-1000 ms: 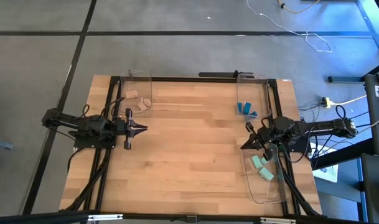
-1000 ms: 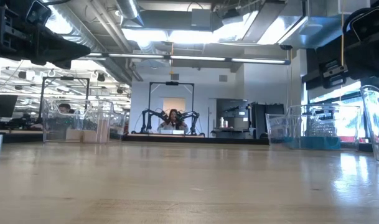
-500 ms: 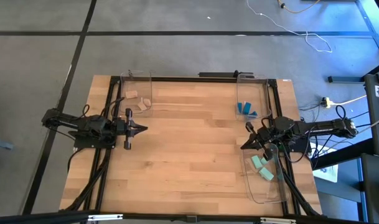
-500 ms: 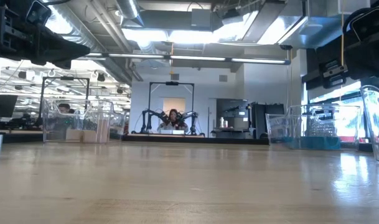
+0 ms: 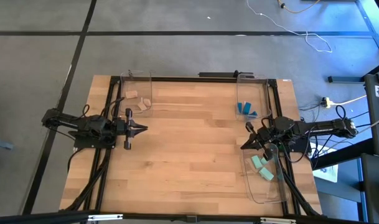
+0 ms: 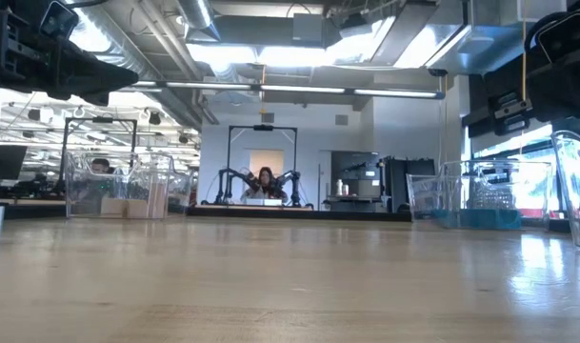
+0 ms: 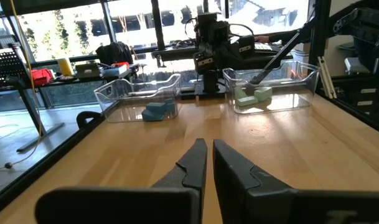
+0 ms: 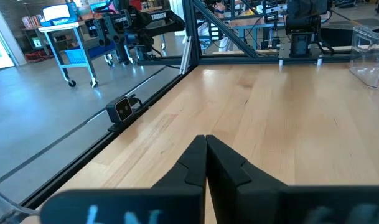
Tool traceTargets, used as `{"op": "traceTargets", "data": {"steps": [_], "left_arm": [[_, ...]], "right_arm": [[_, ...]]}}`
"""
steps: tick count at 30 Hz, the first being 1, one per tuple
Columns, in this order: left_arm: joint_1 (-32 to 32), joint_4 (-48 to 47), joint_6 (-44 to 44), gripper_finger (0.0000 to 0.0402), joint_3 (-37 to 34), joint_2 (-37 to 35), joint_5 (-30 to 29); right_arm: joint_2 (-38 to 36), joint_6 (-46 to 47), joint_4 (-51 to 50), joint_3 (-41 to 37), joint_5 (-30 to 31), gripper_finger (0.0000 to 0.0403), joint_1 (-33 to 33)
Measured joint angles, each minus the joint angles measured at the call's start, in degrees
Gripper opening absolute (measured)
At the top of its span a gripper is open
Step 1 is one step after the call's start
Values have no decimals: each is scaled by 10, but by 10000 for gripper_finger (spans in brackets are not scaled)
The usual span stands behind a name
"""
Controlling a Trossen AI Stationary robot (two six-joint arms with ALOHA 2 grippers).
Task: Sort & place blocks by color
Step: Return to Home Position
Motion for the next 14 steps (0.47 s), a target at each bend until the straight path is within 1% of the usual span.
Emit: {"op": "traceTargets", "data": {"steps": [7, 14], "left_arm": [[0, 0, 0, 25, 0, 0, 0], [0, 0, 0, 16, 0, 0, 0]], "right_arm": [[0, 0, 0, 0, 0, 10, 0], [0, 0, 0, 0, 0, 10, 0]]}}
